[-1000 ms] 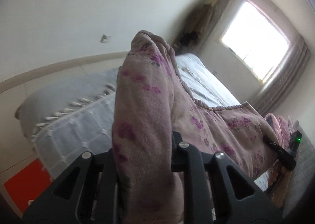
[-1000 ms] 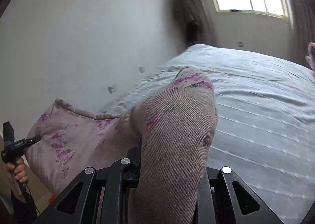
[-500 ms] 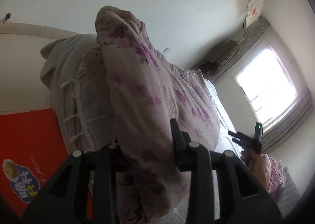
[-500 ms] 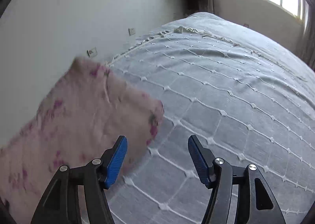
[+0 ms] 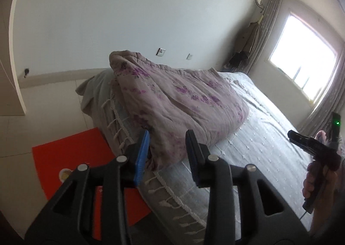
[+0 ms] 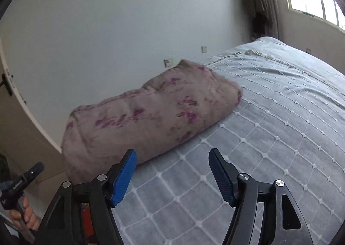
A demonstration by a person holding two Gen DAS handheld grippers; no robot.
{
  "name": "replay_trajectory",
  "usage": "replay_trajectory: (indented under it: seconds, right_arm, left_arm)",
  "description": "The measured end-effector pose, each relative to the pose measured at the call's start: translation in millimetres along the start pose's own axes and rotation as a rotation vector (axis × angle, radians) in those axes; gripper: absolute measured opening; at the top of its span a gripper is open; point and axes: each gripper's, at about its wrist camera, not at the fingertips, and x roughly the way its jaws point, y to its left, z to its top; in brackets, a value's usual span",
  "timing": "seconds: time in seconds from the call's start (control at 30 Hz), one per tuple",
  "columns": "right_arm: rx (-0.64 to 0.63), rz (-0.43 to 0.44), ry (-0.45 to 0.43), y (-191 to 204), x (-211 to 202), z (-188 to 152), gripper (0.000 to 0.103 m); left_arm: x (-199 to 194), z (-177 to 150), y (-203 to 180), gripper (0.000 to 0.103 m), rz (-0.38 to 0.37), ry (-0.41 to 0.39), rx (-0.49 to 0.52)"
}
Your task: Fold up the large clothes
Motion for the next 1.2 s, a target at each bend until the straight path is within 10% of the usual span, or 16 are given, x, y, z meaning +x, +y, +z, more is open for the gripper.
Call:
replay_trajectory:
  seconds: [0.57, 1.2]
  right_arm:
    - [-0.196, -0.026, -0.147, 78, -100, -118, 0.084]
    - [-0.123, -0.025, -0.213, 61, -135, -136, 0.090]
  left_arm:
    - [-80, -71, -106, 0.085, 0.264, -0.133, 0.219]
    - [-93, -96, -143, 0.098, 0.376, -0.149, 0.296]
